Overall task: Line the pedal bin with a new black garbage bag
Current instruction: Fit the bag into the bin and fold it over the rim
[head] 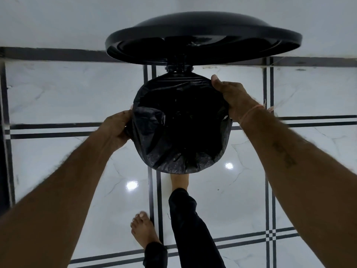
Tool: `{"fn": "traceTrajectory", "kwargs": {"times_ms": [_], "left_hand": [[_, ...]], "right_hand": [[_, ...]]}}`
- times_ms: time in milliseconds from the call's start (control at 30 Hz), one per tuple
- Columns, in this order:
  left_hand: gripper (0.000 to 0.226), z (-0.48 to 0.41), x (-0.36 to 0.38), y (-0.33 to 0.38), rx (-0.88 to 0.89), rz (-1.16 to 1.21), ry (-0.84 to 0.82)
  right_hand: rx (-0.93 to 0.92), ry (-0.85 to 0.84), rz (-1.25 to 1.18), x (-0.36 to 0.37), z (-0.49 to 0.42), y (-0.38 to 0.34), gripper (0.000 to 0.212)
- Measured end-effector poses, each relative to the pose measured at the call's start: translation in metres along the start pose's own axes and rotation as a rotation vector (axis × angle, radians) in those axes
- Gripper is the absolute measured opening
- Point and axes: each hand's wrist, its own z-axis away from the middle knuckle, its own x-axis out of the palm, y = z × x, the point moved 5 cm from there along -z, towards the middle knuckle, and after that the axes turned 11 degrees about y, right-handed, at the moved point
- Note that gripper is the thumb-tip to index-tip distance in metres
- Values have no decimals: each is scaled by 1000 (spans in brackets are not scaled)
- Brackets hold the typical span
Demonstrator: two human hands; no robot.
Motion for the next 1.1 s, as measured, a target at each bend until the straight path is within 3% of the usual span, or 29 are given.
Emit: {"fn": "traceTrajectory", "kwargs": {"times_ms": [67, 200, 300, 467, 700, 833, 900, 967, 1100], "left_hand": [[22, 3, -1, 0, 95, -48, 58], [42, 31, 5, -4, 134, 32, -44], [38, 33, -1, -5, 192, -62, -35], [28, 27, -1, 0, 17, -77, -16], [35, 41, 0, -12, 52, -2, -62], [30, 41, 1, -12, 126, 9, 124], [36, 46, -4, -17, 135, 56, 312], [45, 59, -4, -32, 74, 165, 398], [32, 79, 3, -66, -84, 269, 264]], "right_hand": [[0, 2, -15, 0, 2, 0, 39], [11, 2, -6, 0, 0, 1, 37], [6, -7, 1, -1, -2, 2, 40], [-2, -15, 92, -1, -5, 3, 49], [2, 7, 78, -1, -6, 5, 66], [11, 13, 74, -1, -5, 4, 51], [0, 14, 81, 0, -1, 1, 51], [-6, 27, 83, -1, 2, 1, 55], [0, 22, 92, -2, 7, -1, 46]]}}
